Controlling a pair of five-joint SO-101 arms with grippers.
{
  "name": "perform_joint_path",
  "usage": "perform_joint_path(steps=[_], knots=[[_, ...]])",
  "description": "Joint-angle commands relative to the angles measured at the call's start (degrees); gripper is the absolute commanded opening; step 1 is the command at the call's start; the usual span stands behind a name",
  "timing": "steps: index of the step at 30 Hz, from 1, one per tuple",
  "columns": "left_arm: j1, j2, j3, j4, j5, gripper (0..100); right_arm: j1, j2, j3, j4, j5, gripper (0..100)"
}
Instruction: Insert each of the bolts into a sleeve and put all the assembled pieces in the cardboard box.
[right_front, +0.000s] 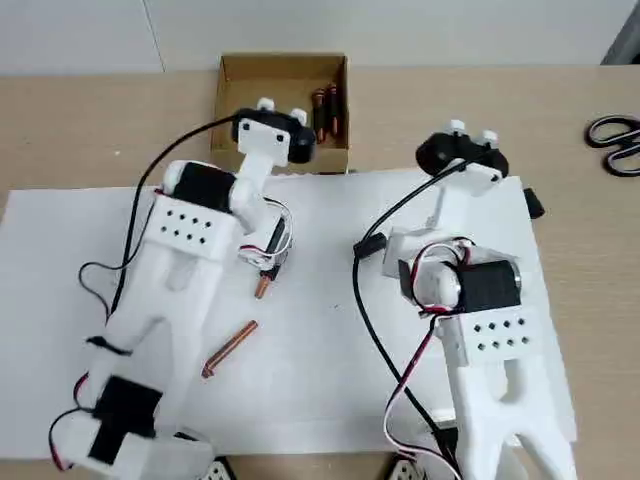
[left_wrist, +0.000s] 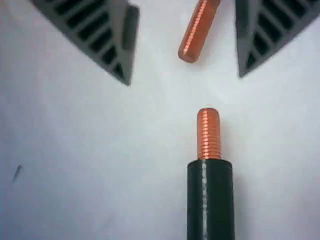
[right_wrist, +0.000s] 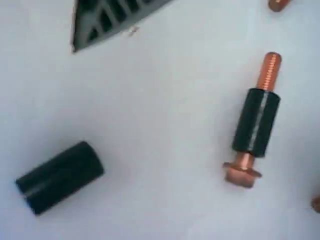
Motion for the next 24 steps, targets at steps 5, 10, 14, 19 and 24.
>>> perform_joint_path(steps=[5,10,14,19,24], knots=[[-0.3,6.4,-2.2,-0.1,-0.2,15,2.3,-0.1,-2.6,0.3,-0.5,11.5],[-2.8,7.6,-5.2,-0.6,-0.2,15,2.2,0.6,-2.6,-0.3,-0.6,11.4],[-6.9,5.6,-7.8,-0.8,0.1,15,0.2,2.9,-2.7,-1.4,-0.4,11.4],[-15.3,2.8,-7.9,-0.4,0.1,15,-6.5,7.8,-3.1,-3.8,-0.5,11.4],[-20.5,1.8,-7.7,0.2,-0.2,15,-13.2,11.1,-3.1,-13.1,-0.5,11.8]])
